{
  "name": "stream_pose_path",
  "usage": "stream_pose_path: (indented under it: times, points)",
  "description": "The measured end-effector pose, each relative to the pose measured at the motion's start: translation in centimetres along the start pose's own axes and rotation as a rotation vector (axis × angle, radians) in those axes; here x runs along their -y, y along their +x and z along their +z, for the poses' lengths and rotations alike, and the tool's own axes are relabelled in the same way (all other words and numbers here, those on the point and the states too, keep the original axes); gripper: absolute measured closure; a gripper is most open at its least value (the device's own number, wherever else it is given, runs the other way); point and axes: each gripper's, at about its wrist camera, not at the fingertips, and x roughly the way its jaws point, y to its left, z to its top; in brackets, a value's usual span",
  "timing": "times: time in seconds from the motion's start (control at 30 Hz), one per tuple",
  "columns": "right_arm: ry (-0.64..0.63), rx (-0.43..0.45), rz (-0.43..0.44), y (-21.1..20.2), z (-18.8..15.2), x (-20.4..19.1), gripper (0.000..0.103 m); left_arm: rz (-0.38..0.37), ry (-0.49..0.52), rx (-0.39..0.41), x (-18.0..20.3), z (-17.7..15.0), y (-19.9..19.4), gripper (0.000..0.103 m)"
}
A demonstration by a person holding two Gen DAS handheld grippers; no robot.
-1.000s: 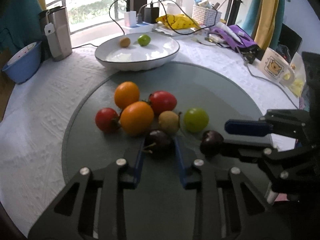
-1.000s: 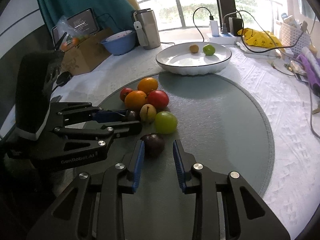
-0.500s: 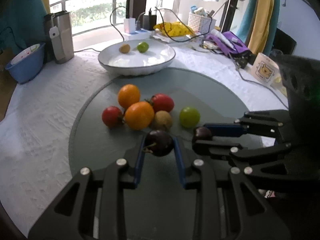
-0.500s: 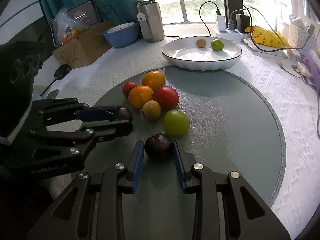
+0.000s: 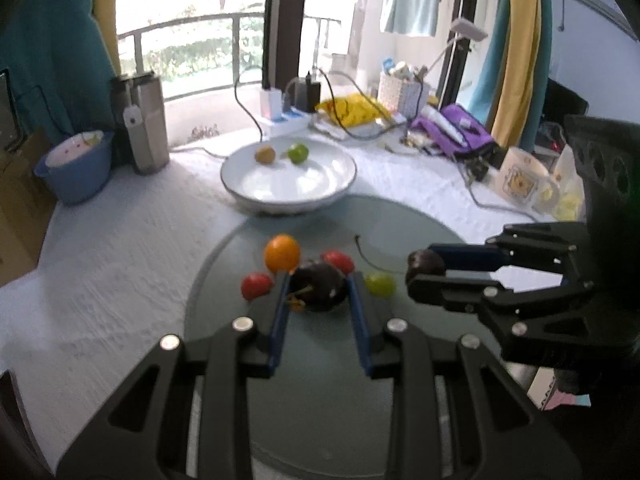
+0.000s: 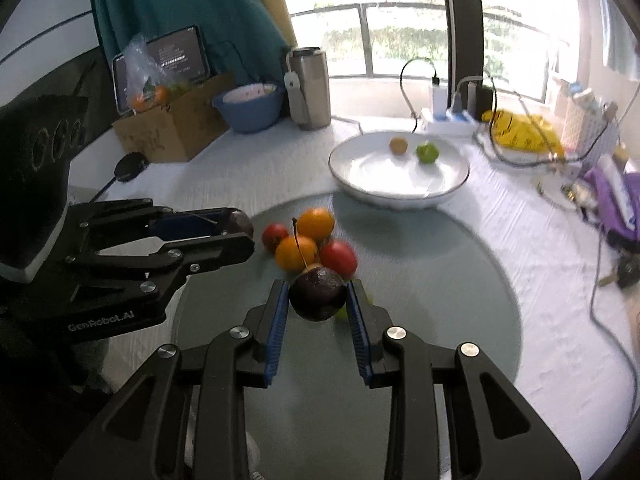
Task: Organize fruits
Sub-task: 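Carry the dark plums to the white plate with both grippers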
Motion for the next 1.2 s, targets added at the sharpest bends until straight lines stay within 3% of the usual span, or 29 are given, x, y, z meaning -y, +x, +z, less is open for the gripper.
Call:
stream_pose_path:
  times: [0.13, 0.27, 0.37, 0.77, 1.2]
  points:
    - [-0.002, 0.027, -0.021, -0.4, 1.4, 0.5, 0.071, 0.033, -0.029, 0.068, -1.0, 1.3, -0.6, 0.073]
    - [-0.011, 0.047, -0.039, -0.6, 2.7, 0.7, 0.071, 0.010, -0.082, 0.082, -2.5, 2.6, -0.6, 0.073]
    - [-0.013, 0.064, -0.049, -0.7, 3.9, 1.0, 0.071, 0.022, -0.066, 0.100, -2.8, 3.6, -0.5, 0.073]
    - [-0.021, 0.085, -0.070, 1.0, 7.9, 3.0, 0.071, -0.002, -0.041, 0.126, -3.7, 7.9, 1.4, 0.073]
    - [-0.012, 0.076, -0.117, 4.3, 10.8, 6.8, 0.071, -0.031, -0.024, 0.107, -4.2, 11.1, 6.1, 0.073]
